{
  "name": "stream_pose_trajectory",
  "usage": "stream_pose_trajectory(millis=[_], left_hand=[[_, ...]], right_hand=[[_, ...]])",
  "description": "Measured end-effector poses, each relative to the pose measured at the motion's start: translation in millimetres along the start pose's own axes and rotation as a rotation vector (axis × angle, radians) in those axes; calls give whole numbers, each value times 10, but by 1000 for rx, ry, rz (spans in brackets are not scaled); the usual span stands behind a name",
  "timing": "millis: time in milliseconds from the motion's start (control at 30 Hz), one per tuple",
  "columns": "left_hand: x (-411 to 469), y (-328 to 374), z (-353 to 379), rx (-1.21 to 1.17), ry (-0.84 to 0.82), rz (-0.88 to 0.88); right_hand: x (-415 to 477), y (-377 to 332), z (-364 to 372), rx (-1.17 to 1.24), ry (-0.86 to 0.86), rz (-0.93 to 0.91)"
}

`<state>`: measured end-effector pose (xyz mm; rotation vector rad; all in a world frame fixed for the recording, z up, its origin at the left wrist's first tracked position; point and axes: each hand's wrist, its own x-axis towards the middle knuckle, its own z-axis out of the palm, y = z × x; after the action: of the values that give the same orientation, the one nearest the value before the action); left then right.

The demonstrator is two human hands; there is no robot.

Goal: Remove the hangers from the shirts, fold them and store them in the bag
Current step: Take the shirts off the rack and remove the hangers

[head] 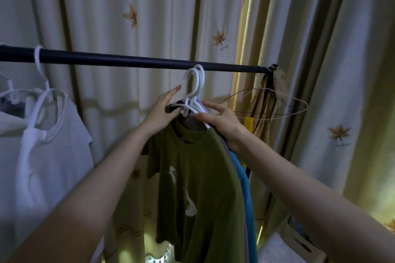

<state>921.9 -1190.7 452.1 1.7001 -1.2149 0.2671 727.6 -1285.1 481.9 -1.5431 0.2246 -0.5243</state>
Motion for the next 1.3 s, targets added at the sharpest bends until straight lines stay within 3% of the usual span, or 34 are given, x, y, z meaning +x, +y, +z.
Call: stream_pose_trajectory(millis=[233,367,600,867,1067,1200,1300], left_hand=[[-99,282,-190,70,-244,154],[6,702,127,75,-332,187],[-448,1148,1916,-7,-702,211],[-2057,1045,4194,42,-1234,-7],[-2502,964,4681,181,-1181,-156],[-2667,852,4622,85,-1208,-188],[-2806,751,4401,-12,-1123,-283]], right_hand=[[-569,-106,-72,219,-140,88],[-940,-189,-507,242,-72,62],[-2042,620,-1821,146,142,177],[-3410,2253,-2810,-175,490,601],[-3607,3029,-3050,-235,684,680],[-3599,3311,-3174,-351,606,750],[-3478,3420,-3192,-426,560,771]])
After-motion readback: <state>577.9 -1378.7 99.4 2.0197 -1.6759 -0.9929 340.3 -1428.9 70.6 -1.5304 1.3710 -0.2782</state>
